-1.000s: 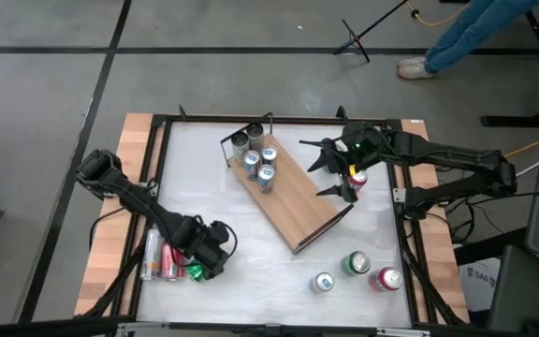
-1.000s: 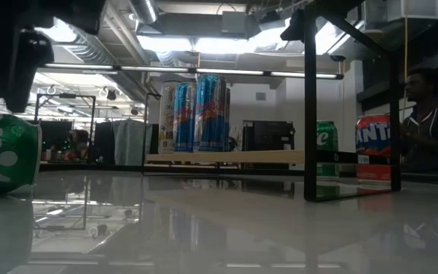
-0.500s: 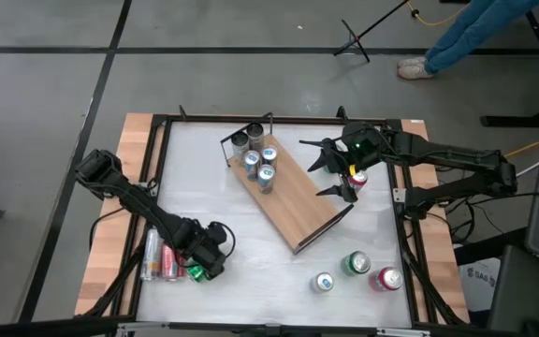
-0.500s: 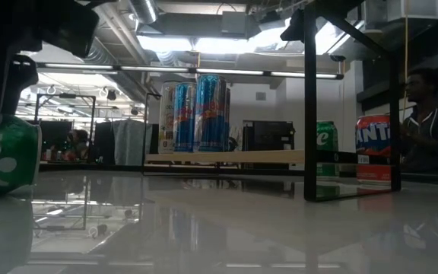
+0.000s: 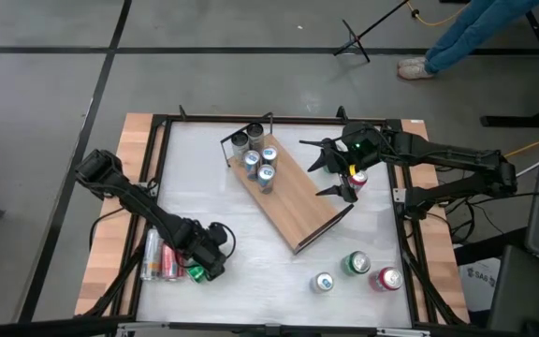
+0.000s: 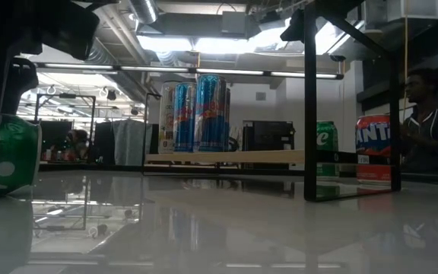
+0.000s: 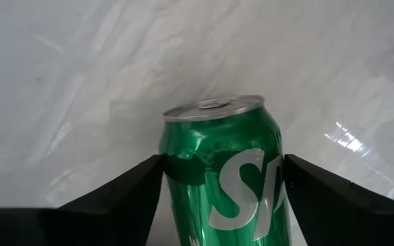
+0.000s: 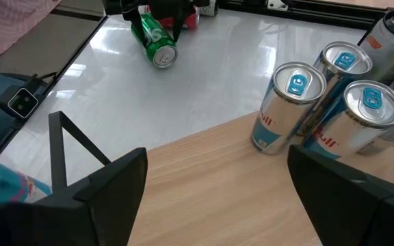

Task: Place canned beverage on shelf
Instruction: Put the bottom left green soda can on the shelf

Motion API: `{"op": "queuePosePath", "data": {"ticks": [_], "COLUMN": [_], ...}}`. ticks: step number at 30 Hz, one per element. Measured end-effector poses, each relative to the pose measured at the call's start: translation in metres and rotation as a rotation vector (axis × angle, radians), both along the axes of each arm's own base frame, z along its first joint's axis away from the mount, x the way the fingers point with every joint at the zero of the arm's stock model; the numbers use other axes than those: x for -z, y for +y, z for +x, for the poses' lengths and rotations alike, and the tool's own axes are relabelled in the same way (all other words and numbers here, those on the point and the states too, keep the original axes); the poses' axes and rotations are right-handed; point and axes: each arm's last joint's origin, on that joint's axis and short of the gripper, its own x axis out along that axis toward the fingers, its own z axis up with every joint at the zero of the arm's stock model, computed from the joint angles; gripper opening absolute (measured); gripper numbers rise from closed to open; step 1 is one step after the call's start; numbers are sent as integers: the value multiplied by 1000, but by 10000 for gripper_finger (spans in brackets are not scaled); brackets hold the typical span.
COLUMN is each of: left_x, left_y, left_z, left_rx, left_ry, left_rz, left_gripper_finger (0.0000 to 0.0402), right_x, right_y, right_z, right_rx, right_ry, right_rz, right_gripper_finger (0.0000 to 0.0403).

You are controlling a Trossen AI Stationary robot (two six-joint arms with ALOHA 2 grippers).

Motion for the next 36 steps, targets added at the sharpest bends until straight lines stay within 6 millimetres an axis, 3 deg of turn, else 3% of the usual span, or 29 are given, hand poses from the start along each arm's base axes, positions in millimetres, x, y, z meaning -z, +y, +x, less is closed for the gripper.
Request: {"op": "queuePosePath", "data": {"ticks": [10, 25, 36], "left_x": [1, 1, 25], "left_y": [1, -2, -12], "left_z": [1, 5, 6], "left_rx": [-5, -37, -50], "left_ry": [-15, -71, 42], "left_rz": [30, 26, 4], "left_gripper_finger": [352, 355, 355], "right_x": [0, 0, 0], "right_y": [0, 0, 0], "right_z": [0, 0, 0], "right_rx": [0, 1, 1], "right_ry": [0, 1, 1], "right_rz": [0, 0, 0], "right_gripper_finger": [342, 342, 342]}}
